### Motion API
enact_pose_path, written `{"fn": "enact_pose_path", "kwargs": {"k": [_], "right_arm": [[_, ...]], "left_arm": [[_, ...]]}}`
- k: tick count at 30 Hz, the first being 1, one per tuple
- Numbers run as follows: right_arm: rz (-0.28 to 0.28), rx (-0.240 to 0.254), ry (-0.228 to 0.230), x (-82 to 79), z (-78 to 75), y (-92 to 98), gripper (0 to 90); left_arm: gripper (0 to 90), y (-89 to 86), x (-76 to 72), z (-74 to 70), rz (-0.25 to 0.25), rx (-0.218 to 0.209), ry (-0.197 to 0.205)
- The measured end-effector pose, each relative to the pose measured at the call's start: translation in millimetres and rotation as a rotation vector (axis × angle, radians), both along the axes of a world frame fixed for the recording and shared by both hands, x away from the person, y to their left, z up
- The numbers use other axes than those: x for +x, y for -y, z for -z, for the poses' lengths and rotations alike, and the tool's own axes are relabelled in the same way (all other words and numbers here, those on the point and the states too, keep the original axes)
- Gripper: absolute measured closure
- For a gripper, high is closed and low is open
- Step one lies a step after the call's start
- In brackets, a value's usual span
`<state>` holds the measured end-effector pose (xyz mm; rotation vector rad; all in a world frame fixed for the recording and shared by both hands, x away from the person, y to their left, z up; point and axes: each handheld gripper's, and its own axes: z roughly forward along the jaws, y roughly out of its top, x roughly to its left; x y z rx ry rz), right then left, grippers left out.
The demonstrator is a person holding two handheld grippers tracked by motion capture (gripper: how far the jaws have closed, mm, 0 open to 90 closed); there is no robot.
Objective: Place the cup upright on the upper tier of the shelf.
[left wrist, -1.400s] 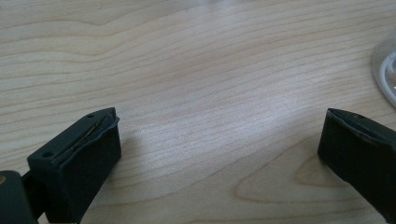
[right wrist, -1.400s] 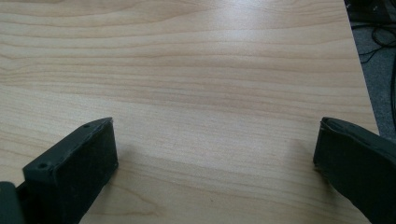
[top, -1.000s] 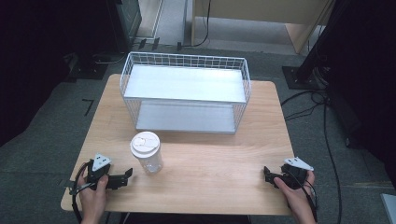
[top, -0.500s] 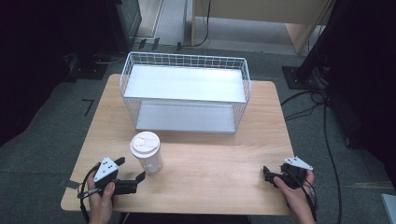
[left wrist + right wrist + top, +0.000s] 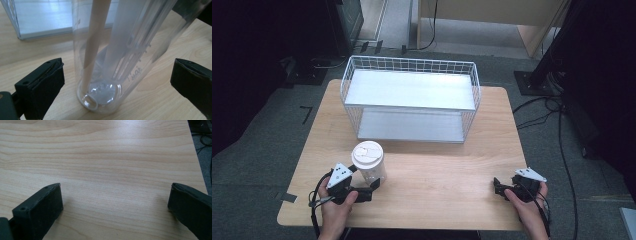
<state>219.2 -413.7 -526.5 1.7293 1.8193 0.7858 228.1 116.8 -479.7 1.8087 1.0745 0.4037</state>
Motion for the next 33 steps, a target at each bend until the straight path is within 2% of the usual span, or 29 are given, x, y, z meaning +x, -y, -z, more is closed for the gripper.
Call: {"fn": "enact_pose_path", "kwargs": {"k": [8,11,13,15,19,23,25,33], "right_arm": [[0.0,0.001,-0.001,0.0,0.0,-0.1,0.0],[0.0,0.0,0.0,0.0,0.0,0.0,0.0],[0.0,0.0,0.0,0.0,0.0,0.0,0.0],[0.0,0.0,0.0,0.0,0.0,0.0,0.0],[0.0,0.001,-0.001,0.0,0.0,0.0,0.0],[0.0,0.0,0.0,0.0,0.0,0.0,0.0],[0.0,0.0,0.0,0.0,0.0,0.0,0.0],[0.0,0.0,0.0,0.0,0.0,0.0,0.0]], "left_arm": [[0.0,17.3,7.4,-8.2,-0.029,0.033,0.009],[0.0,19.6,10.5,-9.3,-0.036,0.023,0.014],[2.8,20.1,10.7,-10.6,-0.068,0.031,0.043],[6.0,21.4,12.7,-11.2,-0.087,0.042,0.052],[6.7,22.0,19.0,-11.8,-0.092,0.034,0.048],[8.2,25.0,22.2,-14.2,-0.09,0.031,0.065],[12.2,26.1,21.9,-15.8,-0.093,0.022,0.086],[14.8,27.1,24.3,-17.1,-0.1,0.05,0.107]]}}
